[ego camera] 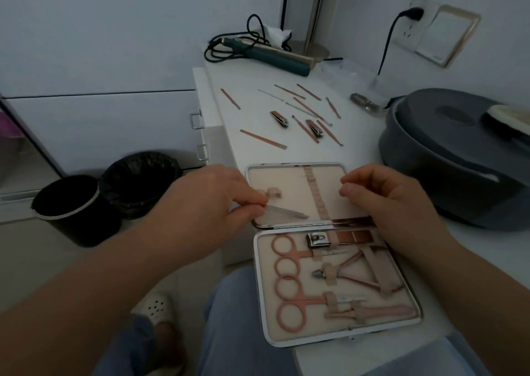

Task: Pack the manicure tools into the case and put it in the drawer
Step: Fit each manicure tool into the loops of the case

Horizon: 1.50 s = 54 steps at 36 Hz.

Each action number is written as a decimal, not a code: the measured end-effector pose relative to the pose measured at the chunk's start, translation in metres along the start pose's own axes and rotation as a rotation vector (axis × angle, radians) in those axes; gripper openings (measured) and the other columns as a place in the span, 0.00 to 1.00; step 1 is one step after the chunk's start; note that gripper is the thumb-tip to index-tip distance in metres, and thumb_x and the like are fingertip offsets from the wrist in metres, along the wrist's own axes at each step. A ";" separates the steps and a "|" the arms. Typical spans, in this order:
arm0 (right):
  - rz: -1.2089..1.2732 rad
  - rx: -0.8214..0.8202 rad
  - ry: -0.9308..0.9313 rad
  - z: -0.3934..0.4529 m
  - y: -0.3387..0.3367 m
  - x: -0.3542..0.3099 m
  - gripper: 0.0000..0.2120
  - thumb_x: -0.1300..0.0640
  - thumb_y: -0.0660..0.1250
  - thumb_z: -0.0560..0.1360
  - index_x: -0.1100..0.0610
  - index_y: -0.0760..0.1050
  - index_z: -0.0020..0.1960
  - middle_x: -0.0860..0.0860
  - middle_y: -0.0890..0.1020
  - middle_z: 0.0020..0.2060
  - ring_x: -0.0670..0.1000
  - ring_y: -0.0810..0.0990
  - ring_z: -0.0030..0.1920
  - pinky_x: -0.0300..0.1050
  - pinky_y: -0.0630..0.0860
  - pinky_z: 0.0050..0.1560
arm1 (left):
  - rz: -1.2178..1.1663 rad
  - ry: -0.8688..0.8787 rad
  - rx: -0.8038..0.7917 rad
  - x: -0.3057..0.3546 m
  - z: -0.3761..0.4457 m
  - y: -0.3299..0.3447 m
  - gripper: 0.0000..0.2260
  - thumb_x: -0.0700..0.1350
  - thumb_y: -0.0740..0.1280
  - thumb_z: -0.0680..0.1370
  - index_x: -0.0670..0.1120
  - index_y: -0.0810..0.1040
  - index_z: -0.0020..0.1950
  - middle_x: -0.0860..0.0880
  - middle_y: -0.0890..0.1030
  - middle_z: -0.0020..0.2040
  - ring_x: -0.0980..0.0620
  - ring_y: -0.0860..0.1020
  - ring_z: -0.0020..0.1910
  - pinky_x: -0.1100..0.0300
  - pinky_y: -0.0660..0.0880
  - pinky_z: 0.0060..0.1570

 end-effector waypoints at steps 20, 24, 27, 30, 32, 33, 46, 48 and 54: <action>-0.069 -0.050 -0.057 0.001 -0.001 0.004 0.06 0.55 0.68 0.71 0.45 0.78 0.38 0.45 0.80 0.34 0.38 0.76 0.35 0.26 0.72 0.33 | 0.006 0.127 -0.045 0.012 0.016 0.006 0.04 0.50 0.70 0.70 0.57 0.83 0.43 0.62 0.73 0.34 0.57 0.73 0.42 0.54 0.74 0.44; -0.074 -0.062 -0.071 0.000 -0.001 0.005 0.05 0.55 0.68 0.71 0.45 0.77 0.38 0.45 0.80 0.34 0.39 0.77 0.35 0.27 0.73 0.34 | 0.162 0.307 0.019 0.015 0.012 0.004 0.06 0.48 0.67 0.68 0.52 0.83 0.38 0.53 0.79 0.33 0.50 0.77 0.34 0.53 0.76 0.29; -0.080 -0.063 -0.083 0.000 -0.001 0.005 0.05 0.54 0.68 0.71 0.45 0.77 0.38 0.44 0.80 0.34 0.39 0.77 0.35 0.28 0.72 0.34 | 0.225 0.384 0.007 0.015 0.010 0.004 0.11 0.49 0.62 0.71 0.51 0.83 0.37 0.52 0.79 0.33 0.51 0.77 0.32 0.58 0.75 0.25; -0.107 -0.070 -0.092 0.000 -0.001 0.006 0.05 0.53 0.67 0.71 0.44 0.77 0.38 0.39 0.80 0.36 0.39 0.76 0.36 0.27 0.72 0.34 | 0.234 0.386 -0.052 0.015 0.010 0.003 0.14 0.51 0.58 0.72 0.52 0.83 0.38 0.52 0.78 0.33 0.52 0.76 0.29 0.60 0.73 0.24; -0.119 -0.074 -0.099 0.000 0.000 0.005 0.05 0.53 0.67 0.71 0.43 0.77 0.37 0.37 0.79 0.36 0.38 0.76 0.36 0.27 0.72 0.34 | 0.210 0.384 -0.108 0.014 0.012 0.000 0.14 0.52 0.57 0.72 0.54 0.83 0.41 0.53 0.79 0.35 0.52 0.77 0.31 0.58 0.75 0.26; -0.117 -0.077 -0.103 0.000 0.000 0.005 0.06 0.53 0.67 0.71 0.43 0.77 0.37 0.37 0.79 0.35 0.38 0.76 0.36 0.27 0.72 0.34 | 0.202 0.386 -0.132 0.013 0.013 -0.001 0.14 0.52 0.57 0.73 0.54 0.83 0.43 0.52 0.79 0.37 0.52 0.77 0.33 0.57 0.76 0.29; -0.163 -0.080 -0.142 0.000 0.000 0.006 0.05 0.52 0.66 0.70 0.43 0.76 0.37 0.34 0.79 0.36 0.37 0.76 0.36 0.26 0.71 0.34 | -0.154 0.268 -0.196 0.005 0.008 0.014 0.15 0.60 0.56 0.73 0.62 0.76 0.56 0.56 0.60 0.73 0.66 0.43 0.70 0.77 0.36 0.62; -0.160 -0.078 -0.133 0.000 0.000 0.006 0.04 0.51 0.66 0.70 0.43 0.77 0.37 0.35 0.79 0.36 0.37 0.76 0.36 0.26 0.71 0.34 | -0.183 0.253 -0.226 0.005 0.010 0.015 0.16 0.60 0.55 0.73 0.63 0.75 0.56 0.55 0.59 0.73 0.69 0.43 0.67 0.79 0.35 0.60; -0.153 -0.085 -0.104 -0.001 0.001 0.005 0.05 0.53 0.66 0.71 0.44 0.77 0.38 0.36 0.79 0.36 0.39 0.77 0.35 0.31 0.73 0.33 | -0.273 0.179 -0.238 0.002 0.013 0.013 0.14 0.62 0.59 0.73 0.64 0.75 0.57 0.61 0.61 0.70 0.69 0.48 0.68 0.80 0.41 0.60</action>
Point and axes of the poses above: each hand's wrist, its own z-axis towards the middle knuckle, its own y-axis out of the palm, x = y × z, the point moved 1 cm from there along z, towards the middle knuckle
